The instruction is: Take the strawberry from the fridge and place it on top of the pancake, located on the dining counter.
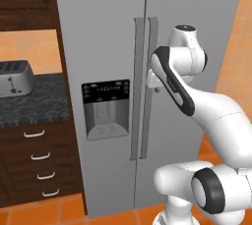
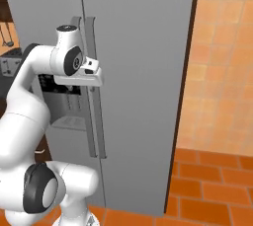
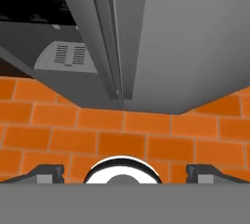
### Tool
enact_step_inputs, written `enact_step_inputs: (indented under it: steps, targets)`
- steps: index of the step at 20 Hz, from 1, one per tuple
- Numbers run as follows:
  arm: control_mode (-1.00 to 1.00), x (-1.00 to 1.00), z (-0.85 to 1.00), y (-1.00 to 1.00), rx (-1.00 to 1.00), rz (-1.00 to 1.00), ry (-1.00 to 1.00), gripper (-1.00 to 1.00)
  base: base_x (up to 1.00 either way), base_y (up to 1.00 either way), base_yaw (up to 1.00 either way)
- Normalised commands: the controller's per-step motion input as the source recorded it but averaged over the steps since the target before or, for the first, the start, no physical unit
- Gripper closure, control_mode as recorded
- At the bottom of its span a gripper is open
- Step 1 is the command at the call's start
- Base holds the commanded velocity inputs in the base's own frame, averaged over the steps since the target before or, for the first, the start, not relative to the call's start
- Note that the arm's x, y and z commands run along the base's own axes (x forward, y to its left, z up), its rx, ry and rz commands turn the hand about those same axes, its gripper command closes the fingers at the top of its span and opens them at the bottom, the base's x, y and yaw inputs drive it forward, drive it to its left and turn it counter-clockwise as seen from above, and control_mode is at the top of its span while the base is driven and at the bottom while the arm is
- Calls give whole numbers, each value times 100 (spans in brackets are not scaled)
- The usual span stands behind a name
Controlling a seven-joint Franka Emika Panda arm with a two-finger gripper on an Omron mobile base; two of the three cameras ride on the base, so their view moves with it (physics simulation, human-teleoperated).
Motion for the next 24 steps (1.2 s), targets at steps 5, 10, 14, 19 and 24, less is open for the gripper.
enact_step_inputs:
  steps: [5, 10, 14, 19, 24]
  targets:
    - [100, 0, 0, 0, 0, 0, 0, -100, -39, 18, 0]
    - [-100, -4, 0, 0, 0, 0, 0, -100, -30, 18, 0]
    - [-100, 7, 0, 0, 0, 1, -7, -100, 0, 0, 0]
    - [-100, 83, -29, 0, 0, 6, -24, -100, 0, 0, 0]
    - [-100, 100, -4, -25, 0, 7, -12, -100, 0, 0, 0]
